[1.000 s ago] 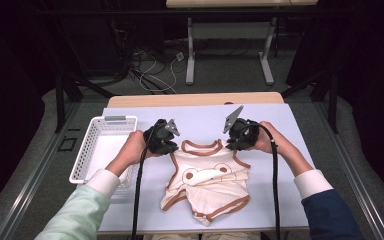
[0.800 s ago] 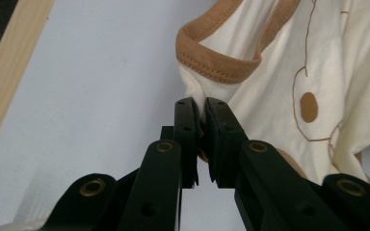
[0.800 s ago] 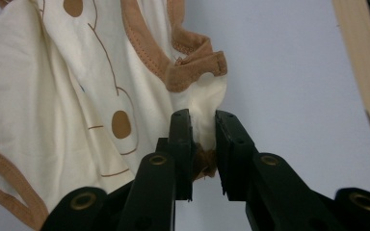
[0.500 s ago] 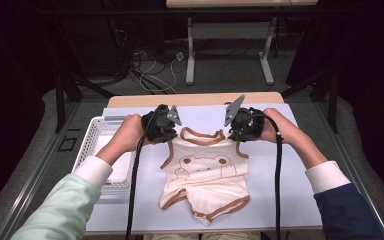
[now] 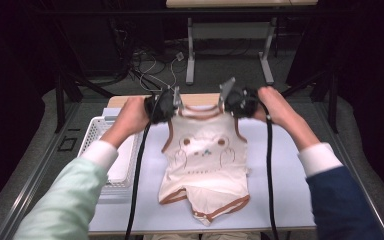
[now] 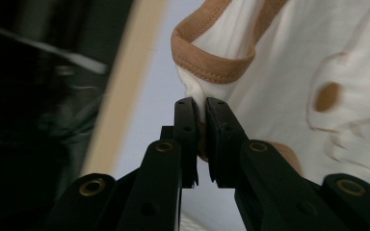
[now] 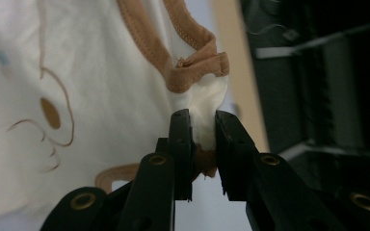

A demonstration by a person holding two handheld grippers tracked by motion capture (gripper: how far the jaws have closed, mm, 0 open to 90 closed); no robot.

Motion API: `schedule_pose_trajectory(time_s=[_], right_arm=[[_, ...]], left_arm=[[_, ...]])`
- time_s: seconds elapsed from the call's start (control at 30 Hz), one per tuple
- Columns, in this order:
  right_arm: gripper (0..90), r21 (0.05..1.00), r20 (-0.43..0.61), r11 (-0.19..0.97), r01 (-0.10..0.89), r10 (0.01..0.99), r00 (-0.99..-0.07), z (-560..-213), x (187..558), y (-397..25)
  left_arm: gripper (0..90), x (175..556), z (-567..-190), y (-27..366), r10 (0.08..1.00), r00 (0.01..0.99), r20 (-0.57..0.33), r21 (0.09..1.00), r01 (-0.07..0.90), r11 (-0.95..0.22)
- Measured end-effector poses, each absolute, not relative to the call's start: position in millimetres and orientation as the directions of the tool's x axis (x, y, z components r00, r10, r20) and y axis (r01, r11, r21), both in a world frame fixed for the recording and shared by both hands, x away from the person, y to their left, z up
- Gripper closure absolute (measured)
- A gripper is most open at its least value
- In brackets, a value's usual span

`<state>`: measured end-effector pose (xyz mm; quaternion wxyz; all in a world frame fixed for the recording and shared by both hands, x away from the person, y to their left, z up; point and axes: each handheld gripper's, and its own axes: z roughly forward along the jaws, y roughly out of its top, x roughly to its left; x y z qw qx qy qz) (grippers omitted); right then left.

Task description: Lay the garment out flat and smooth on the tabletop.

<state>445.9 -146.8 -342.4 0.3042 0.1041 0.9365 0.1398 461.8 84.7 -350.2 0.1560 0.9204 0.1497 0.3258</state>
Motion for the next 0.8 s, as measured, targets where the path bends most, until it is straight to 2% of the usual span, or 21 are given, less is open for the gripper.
schedule_pose_trajectory(time_s=[0.03, 0.07, 0.1, 0.17, 0.2, 0.3, 0.6, 0.8], right_arm=[[69.8, 0.345, -0.569, 0.927, 0.145, 0.329, -0.753, -336, 463, -143], [55.0, 0.343, -0.613, 0.914, 0.215, 0.392, -0.686, -331, 480, -139], [41.5, 0.356, -0.596, 0.888, 0.293, 0.457, -0.661, -329, 494, -136], [38.8, 0.385, -0.59, 0.855, 0.347, 0.517, -0.619, -329, 504, -136], [33.6, 0.41, -0.556, 0.839, 0.358, 0.541, -0.631, -332, 505, -138], [29.7, 0.408, -0.524, 0.838, 0.361, 0.539, -0.659, -347, 494, -148], [26.5, 0.497, -0.341, 0.804, 0.327, 0.527, -0.779, -394, 441, -180], [26.5, 0.518, -0.247, 0.78, 0.35, 0.529, -0.812, -428, 417, -192]], left_arm=[[63.4, 480, -346, 82, 0.435, 0.687, 0.583, 0.382, 0.241, -0.892], [48.4, 495, -343, 82, 0.472, 0.655, 0.591, 0.373, 0.296, -0.879], [43.8, 503, -342, 83, 0.495, 0.634, 0.595, 0.374, 0.326, -0.868], [32.3, 506, -344, 86, 0.534, 0.637, 0.555, 0.395, 0.363, -0.844], [33.3, 502, -348, 88, 0.534, 0.656, 0.534, 0.398, 0.362, -0.843], [30.9, 485, -364, 92, 0.527, 0.696, 0.488, 0.39, 0.367, -0.845], [24.5, 439, -403, 98, 0.538, 0.768, 0.346, 0.422, 0.385, -0.821], [23.5, 429, -427, 95, 0.546, 0.788, 0.284, 0.434, 0.402, -0.806]])
